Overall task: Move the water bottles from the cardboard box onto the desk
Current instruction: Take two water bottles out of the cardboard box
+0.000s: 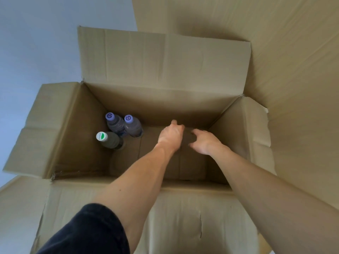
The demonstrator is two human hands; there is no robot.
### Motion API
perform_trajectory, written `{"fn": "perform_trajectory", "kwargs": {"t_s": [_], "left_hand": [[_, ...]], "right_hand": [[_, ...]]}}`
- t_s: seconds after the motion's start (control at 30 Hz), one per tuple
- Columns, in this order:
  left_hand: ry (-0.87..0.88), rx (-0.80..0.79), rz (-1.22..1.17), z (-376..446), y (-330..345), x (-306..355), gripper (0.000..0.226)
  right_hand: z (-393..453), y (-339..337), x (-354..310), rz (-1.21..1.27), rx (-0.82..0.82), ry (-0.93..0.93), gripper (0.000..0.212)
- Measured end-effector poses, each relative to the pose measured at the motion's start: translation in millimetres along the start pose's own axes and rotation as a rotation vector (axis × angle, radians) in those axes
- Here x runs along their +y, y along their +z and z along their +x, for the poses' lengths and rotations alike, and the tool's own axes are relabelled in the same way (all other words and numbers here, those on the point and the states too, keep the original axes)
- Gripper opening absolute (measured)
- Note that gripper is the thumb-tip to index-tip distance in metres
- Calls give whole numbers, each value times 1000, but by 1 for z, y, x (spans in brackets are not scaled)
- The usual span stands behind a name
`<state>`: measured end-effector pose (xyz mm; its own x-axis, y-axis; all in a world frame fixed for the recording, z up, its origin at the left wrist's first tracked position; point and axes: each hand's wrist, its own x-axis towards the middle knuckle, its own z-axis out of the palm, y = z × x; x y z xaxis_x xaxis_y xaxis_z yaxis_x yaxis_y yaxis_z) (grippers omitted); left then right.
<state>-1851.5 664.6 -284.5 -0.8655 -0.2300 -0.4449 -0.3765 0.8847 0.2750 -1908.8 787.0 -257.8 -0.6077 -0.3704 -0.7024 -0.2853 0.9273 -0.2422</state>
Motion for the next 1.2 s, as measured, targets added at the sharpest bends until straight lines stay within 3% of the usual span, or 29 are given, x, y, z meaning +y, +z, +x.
{"fn": "perform_trajectory", "kwargs": {"t_s": [0.4,0.57,0.7,0.83,1.2], "left_hand": [[9,3,-31,-16,-11,-27,35],[-201,116,335,-36,-40,-72,35],[-372,-35,669,-56,-53,-118,40],[-354,-156,825,-65,-53,-135,37],[-456,-136,490,-65,-46,-156,34]], "right_hand": [[-5,7,-24,60,14,-30,66],[-6,3,-33,77,0,-12,72],[-8,5,-38,103,11,6,71],[-11,11,-39,119,29,-1,68],[-20,13,-27,158,35,6,70]]}}
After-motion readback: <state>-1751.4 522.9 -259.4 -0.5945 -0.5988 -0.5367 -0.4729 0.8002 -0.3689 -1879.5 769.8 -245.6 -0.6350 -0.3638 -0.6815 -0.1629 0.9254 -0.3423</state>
